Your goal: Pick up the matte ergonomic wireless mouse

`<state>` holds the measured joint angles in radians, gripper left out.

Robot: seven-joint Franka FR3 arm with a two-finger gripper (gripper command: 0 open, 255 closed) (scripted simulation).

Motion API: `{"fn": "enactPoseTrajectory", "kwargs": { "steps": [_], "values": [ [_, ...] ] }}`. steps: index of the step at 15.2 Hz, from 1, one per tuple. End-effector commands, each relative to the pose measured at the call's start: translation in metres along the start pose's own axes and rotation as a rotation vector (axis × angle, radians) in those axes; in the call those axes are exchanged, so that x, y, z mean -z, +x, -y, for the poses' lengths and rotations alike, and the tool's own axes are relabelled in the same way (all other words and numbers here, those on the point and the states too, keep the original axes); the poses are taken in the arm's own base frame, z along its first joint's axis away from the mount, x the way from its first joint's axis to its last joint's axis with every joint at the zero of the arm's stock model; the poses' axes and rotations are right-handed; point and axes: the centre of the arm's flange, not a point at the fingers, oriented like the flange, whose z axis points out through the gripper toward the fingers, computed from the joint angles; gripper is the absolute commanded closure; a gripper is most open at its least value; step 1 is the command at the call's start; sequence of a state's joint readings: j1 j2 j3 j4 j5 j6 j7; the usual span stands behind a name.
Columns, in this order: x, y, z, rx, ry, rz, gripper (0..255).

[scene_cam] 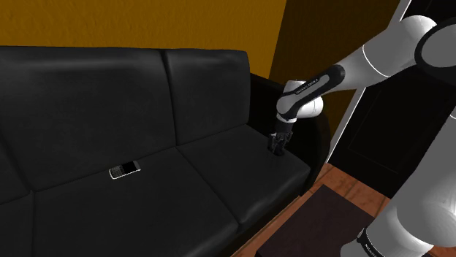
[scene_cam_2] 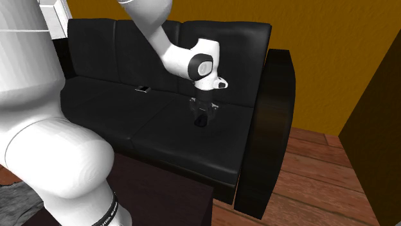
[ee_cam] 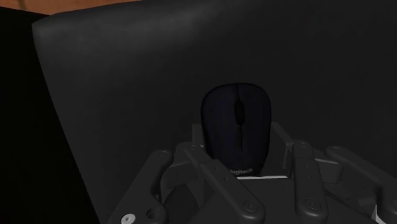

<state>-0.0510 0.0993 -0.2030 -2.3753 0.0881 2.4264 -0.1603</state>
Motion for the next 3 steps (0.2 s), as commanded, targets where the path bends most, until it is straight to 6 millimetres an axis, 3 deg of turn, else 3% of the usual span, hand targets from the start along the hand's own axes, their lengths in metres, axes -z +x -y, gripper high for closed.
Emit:
{"fn": "enactPoseTrajectory", "kwargs": {
  "steps": [1, 3],
  "values": [
    [0.0107, -0.0005, 0.0005, 0.0, 0.0, 0.0, 255],
    [0.0115, -0.0005, 0.0005, 0.0, 0.0, 0.0, 255]
  ]
}}
